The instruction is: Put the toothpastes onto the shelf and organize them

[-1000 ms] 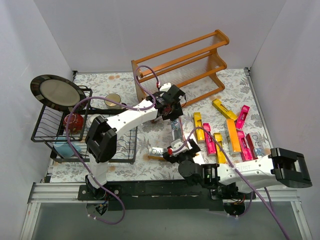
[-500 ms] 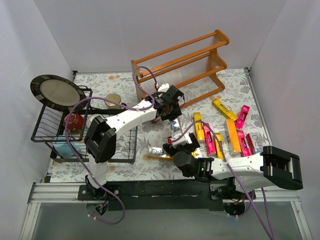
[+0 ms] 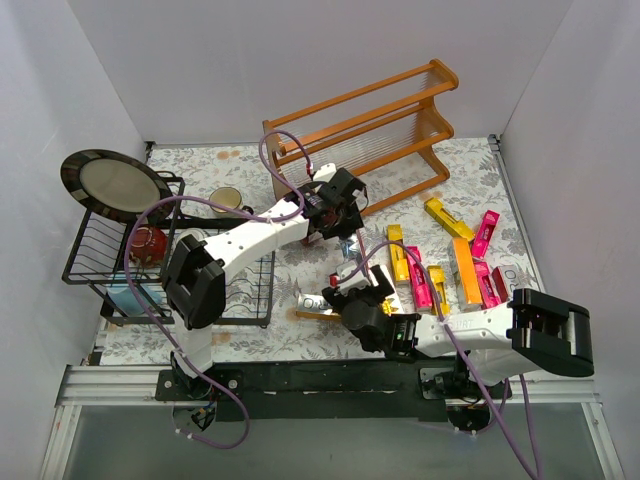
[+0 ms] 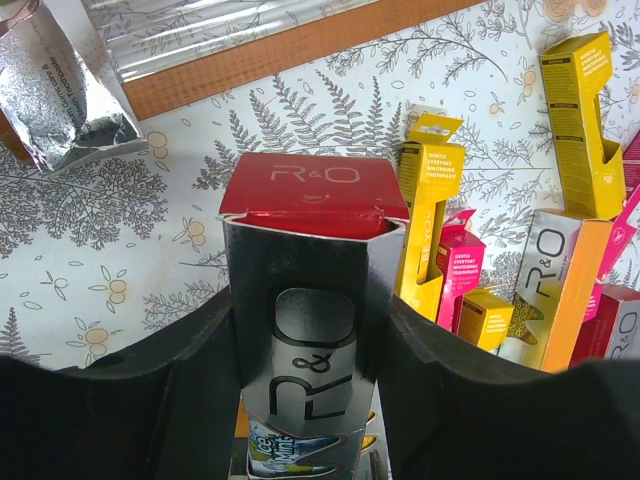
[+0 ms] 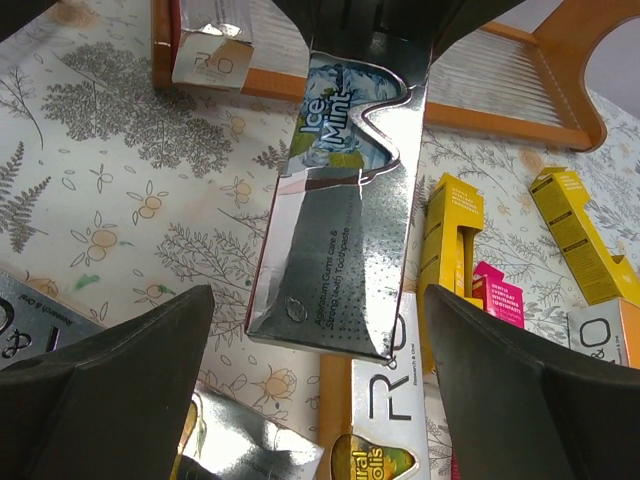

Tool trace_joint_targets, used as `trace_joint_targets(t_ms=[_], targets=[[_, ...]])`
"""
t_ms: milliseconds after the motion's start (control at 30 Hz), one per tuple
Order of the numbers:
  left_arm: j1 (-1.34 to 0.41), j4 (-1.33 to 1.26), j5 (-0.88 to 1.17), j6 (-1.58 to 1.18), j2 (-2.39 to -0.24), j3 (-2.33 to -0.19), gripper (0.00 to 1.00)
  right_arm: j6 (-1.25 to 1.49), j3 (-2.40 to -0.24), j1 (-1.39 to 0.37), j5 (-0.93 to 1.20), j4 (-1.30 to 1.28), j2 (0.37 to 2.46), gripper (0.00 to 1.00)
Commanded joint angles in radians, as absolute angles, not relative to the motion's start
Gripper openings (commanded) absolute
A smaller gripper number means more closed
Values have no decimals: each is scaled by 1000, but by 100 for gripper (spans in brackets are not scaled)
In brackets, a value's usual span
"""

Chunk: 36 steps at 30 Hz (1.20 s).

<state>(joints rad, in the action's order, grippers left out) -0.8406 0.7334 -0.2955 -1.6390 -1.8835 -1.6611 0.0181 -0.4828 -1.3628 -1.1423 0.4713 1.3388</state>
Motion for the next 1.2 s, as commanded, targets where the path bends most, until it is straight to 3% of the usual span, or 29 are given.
trace_joint_targets(t_ms=[0, 467, 700, 900, 1167], targets=[[-841, 718, -298, -1654, -1793, -1660, 6, 3, -483, -1342, -1190, 621, 1336, 92], [-841, 710, -267, -1658, -1795, -1651, 8, -297, -411, -1312, -1189, 1028, 1417, 74], [-841, 703, -279, -1654, -1779, -1640, 13, -330, -417, -1313, -1187, 1051, 1437, 57], [-841, 646, -322, -1628, -1737, -1611, 44, -226, -419, -1312, -1108, 907, 1364, 40], [-839, 483, -439, -1571, -1574, -1456, 81, -100, -420, -1298, -983, 677, 1269, 36]])
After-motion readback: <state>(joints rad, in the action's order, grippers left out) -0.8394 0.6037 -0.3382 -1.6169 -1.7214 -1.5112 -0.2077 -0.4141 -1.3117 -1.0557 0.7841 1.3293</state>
